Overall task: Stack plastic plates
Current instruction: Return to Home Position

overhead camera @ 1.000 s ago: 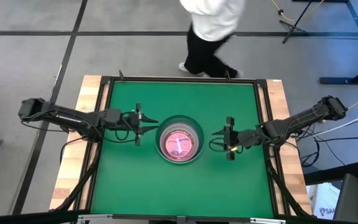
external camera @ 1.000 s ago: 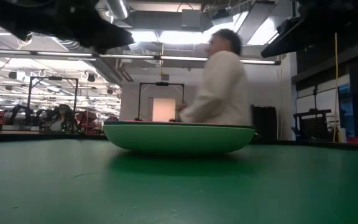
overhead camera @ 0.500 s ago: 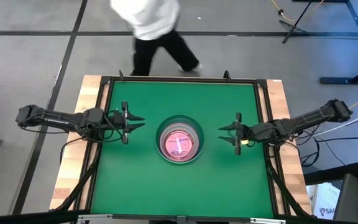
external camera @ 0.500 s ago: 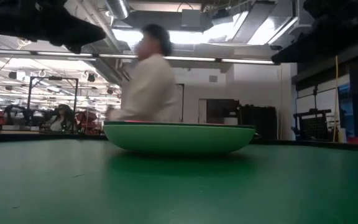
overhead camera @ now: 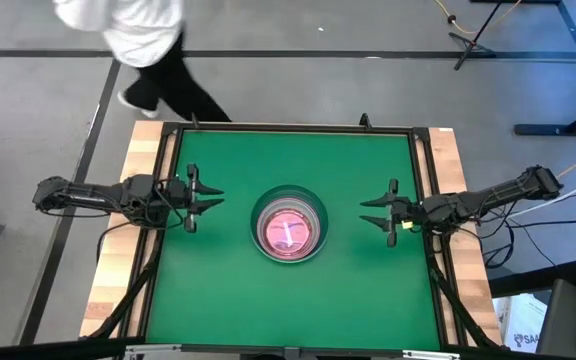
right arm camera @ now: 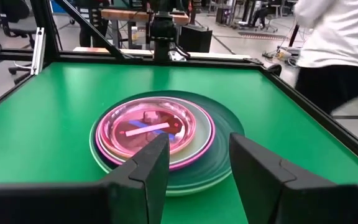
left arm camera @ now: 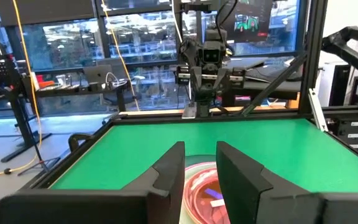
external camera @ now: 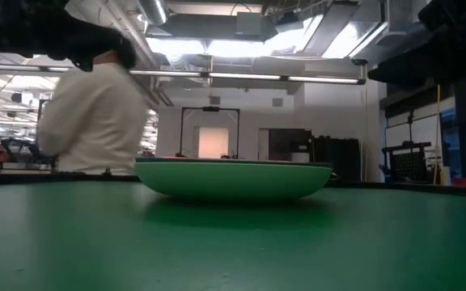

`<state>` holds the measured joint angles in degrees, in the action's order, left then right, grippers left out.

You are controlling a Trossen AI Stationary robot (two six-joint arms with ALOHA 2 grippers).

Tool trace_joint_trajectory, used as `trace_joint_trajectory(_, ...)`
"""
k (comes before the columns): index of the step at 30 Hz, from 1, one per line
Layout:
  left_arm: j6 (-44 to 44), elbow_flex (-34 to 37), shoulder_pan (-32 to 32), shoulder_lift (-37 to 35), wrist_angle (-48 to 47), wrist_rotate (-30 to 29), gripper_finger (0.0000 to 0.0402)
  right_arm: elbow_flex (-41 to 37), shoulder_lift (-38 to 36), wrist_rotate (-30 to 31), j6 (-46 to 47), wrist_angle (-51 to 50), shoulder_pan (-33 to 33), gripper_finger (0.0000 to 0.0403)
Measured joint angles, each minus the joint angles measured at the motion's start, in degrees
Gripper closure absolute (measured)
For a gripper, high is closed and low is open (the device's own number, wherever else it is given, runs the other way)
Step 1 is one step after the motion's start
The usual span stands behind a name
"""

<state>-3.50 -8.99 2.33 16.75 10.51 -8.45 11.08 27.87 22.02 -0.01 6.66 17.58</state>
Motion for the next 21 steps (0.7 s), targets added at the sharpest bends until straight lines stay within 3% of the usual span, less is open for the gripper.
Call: trace_joint_trajectory(21, 0.88, 0.07, 0.0, -16.68, -17.81, 0.55, 0.0317, -1.47, -3.8, -0.66, -0.89, -0.4, 0.0, 0.0248)
